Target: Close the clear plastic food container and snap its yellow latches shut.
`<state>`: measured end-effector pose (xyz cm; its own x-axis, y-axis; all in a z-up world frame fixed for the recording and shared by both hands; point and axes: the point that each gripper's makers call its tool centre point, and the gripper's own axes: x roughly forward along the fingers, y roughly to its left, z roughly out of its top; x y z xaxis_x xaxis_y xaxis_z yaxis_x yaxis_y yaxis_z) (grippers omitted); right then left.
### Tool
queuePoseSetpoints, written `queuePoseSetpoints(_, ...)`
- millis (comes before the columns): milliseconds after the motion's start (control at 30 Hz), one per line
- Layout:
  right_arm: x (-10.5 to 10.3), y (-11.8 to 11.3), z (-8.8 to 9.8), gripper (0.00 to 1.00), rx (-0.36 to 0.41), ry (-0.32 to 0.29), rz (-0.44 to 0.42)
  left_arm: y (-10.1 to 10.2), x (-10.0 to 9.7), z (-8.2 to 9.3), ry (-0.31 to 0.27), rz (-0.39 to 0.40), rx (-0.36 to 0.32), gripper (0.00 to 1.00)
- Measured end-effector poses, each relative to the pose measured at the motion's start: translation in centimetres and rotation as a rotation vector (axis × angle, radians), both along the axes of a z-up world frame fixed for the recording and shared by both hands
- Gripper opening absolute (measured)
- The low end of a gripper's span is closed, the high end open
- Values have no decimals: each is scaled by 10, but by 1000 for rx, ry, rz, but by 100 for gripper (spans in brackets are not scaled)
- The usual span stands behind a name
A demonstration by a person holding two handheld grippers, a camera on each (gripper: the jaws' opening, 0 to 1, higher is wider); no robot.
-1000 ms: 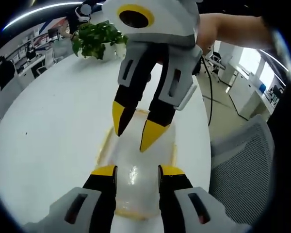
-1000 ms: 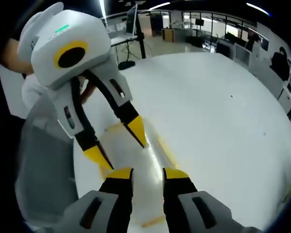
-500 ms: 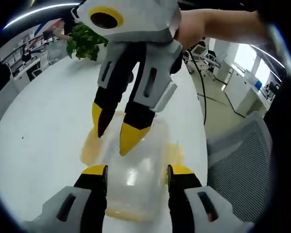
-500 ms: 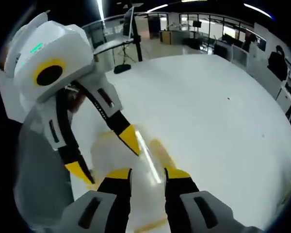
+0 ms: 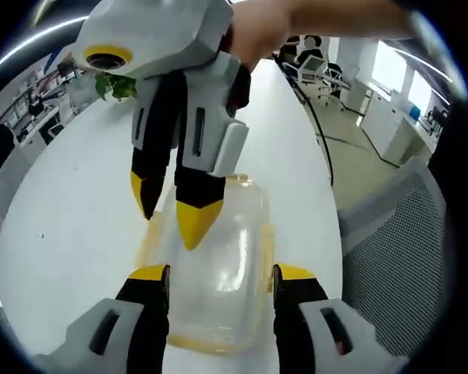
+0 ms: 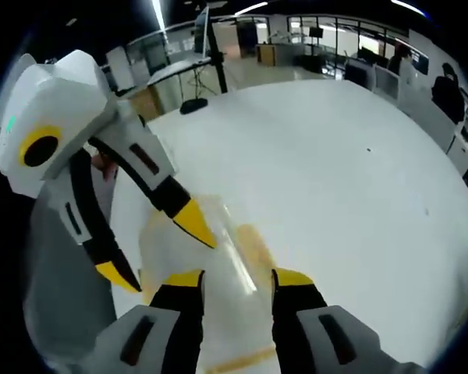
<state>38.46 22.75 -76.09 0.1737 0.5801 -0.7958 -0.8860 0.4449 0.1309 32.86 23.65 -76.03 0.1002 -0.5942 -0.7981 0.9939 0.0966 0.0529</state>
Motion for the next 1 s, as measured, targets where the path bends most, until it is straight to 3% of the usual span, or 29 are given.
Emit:
queuePoseSetpoints(267,-1,1,-2,36,-11,25,28,-1,0,-3,-45,-18,27,54)
queuePoseSetpoints(433,-2,4,-4,36,-48,37,121,-1,-3,-4,-67,-28,55,57)
queuePoseSetpoints(600,3,4,-4,36,-69,65,153,-2,-3,-6,-93,-35,83,58)
queuePoseSetpoints(1000,0,7,-9,37,-61,176,179,-2,0,-6,-123,-1,118,55)
